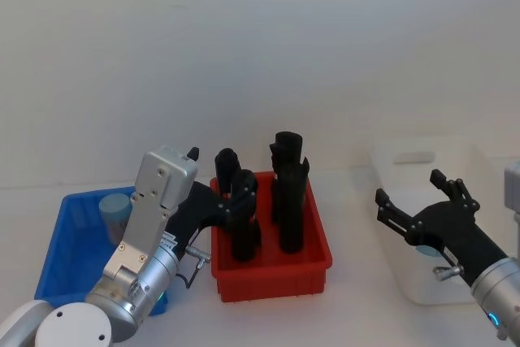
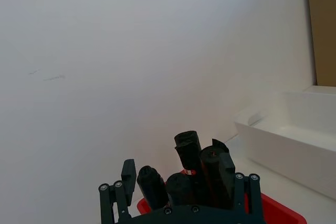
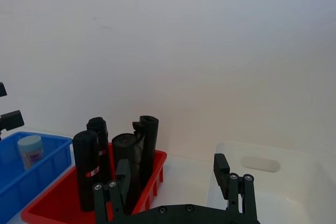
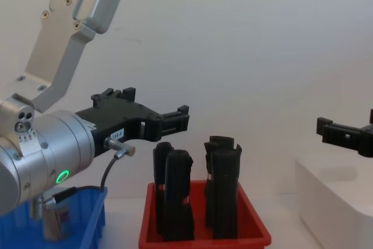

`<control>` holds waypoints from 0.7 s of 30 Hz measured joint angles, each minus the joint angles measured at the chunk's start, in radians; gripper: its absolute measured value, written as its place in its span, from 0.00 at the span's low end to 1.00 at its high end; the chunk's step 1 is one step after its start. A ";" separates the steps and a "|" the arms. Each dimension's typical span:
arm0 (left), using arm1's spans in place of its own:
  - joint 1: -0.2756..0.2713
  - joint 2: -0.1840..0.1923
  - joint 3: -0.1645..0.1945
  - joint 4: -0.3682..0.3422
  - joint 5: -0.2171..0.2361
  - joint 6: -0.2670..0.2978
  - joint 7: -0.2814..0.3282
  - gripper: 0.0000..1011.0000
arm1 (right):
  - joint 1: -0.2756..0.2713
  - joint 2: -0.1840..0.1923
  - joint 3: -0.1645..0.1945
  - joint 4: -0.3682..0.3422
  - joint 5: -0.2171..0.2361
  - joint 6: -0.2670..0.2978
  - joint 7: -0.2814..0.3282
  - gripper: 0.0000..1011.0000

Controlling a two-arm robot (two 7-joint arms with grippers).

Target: Pick the cotton swabs from the blue box and place them into the white box.

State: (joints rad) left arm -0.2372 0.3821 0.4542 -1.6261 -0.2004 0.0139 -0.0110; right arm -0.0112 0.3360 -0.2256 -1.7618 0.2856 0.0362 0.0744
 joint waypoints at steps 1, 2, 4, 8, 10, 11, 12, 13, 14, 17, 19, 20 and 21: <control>0.000 0.000 0.000 0.000 0.000 0.000 0.000 0.99 | 0.002 -0.001 0.000 0.003 -0.001 0.001 0.004 0.99; 0.000 0.000 0.000 0.000 0.000 0.000 0.000 0.99 | 0.004 -0.001 0.000 0.006 -0.001 0.002 0.008 0.99; 0.000 0.000 0.000 0.000 0.000 0.000 0.000 0.99 | 0.011 -0.003 0.001 0.015 -0.002 0.005 0.017 0.99; 0.000 0.000 0.000 0.000 0.000 0.000 0.000 0.99 | 0.026 -0.008 0.002 0.036 -0.004 0.010 0.035 0.99; 0.000 0.000 0.000 0.000 0.000 0.000 0.000 0.99 | 0.037 -0.011 0.002 0.052 -0.006 0.012 0.045 0.99; 0.000 0.000 0.000 0.000 0.000 0.000 0.000 0.99 | 0.041 -0.013 0.002 0.058 -0.007 0.013 0.050 0.99; 0.000 0.000 0.000 0.000 0.000 0.000 0.000 0.99 | 0.051 -0.016 0.003 0.072 -0.009 0.014 0.057 0.99; 0.000 0.000 0.000 0.000 0.000 0.000 0.000 0.99 | 0.051 -0.016 0.003 0.072 -0.009 0.014 0.057 0.99; 0.000 0.000 0.000 0.000 0.000 0.000 0.000 0.99 | 0.060 -0.019 0.003 0.084 -0.011 0.015 0.065 0.99; 0.000 0.000 0.000 0.000 0.000 0.000 0.000 0.99 | 0.080 -0.025 0.003 0.111 -0.016 0.016 0.083 0.99; 0.000 0.000 0.000 0.000 0.000 0.000 0.000 0.99 | 0.097 -0.031 0.003 0.134 -0.020 0.016 0.098 0.99; 0.000 0.000 0.000 0.000 0.000 0.000 0.000 0.99 | 0.097 -0.031 0.003 0.134 -0.020 0.016 0.098 0.99; 0.000 0.000 0.000 0.000 0.000 0.000 0.000 0.99 | 0.107 -0.035 0.003 0.148 -0.021 0.015 0.106 0.99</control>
State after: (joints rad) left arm -0.2372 0.3821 0.4543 -1.6262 -0.2004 0.0139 -0.0110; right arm 0.0962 0.3014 -0.2229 -1.6135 0.2642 0.0516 0.1800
